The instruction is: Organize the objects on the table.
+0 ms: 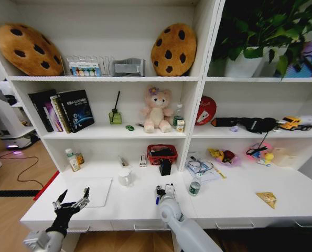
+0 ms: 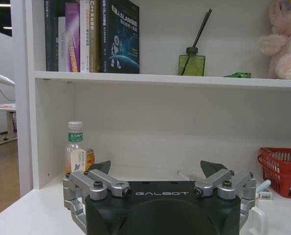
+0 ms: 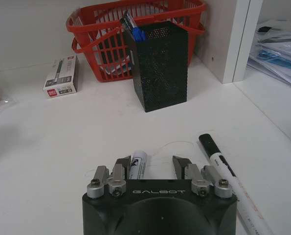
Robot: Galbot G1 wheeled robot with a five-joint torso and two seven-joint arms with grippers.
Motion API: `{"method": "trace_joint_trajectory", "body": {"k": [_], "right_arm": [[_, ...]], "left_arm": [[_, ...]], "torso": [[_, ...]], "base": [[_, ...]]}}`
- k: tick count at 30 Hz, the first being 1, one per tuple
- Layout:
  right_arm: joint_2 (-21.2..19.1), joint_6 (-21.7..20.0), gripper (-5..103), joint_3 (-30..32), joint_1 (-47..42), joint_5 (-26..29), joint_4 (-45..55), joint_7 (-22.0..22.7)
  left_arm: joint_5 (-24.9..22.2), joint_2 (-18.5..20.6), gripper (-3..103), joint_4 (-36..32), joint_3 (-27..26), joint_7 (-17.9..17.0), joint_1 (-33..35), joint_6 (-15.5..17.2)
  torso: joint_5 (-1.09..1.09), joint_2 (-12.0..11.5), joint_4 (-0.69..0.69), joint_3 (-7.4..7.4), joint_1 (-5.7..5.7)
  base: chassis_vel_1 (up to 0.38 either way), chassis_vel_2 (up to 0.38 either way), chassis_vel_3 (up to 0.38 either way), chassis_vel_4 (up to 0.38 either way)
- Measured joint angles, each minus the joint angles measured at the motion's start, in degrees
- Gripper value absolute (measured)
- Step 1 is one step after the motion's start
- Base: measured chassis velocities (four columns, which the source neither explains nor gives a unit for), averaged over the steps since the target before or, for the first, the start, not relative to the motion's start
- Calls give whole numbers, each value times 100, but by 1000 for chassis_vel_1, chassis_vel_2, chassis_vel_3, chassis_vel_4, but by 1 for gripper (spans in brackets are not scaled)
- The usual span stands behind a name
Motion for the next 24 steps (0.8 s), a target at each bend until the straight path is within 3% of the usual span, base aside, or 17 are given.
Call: {"method": "trace_joint_trajectory", "body": {"k": [10, 18, 22, 24], "right_arm": [[-39, -72, 45, -113, 17, -16, 15, 4], [-45, -67, 14, -151, -29, -74, 21, 3], [-49, -5, 12, -147, -35, -125, 21, -52], [-50, 235, 12, -69, -33, -474, 72, -387]], "left_arm": [[0, 0, 100, 0, 0, 0, 0, 0], [0, 0, 100, 0, 0, 0, 0, 0], [0, 0, 100, 0, 0, 0, 0, 0], [0, 0, 100, 0, 0, 0, 0, 0]], "torso": [[0, 0, 0, 0, 0], [1, 0, 0, 0, 0], [1, 0, 0, 1, 0], [3, -1, 1, 3, 0]], "base": [[0, 0, 0, 0], [0, 0, 0, 0], [0, 0, 0, 0], [0, 0, 0, 0]]}}
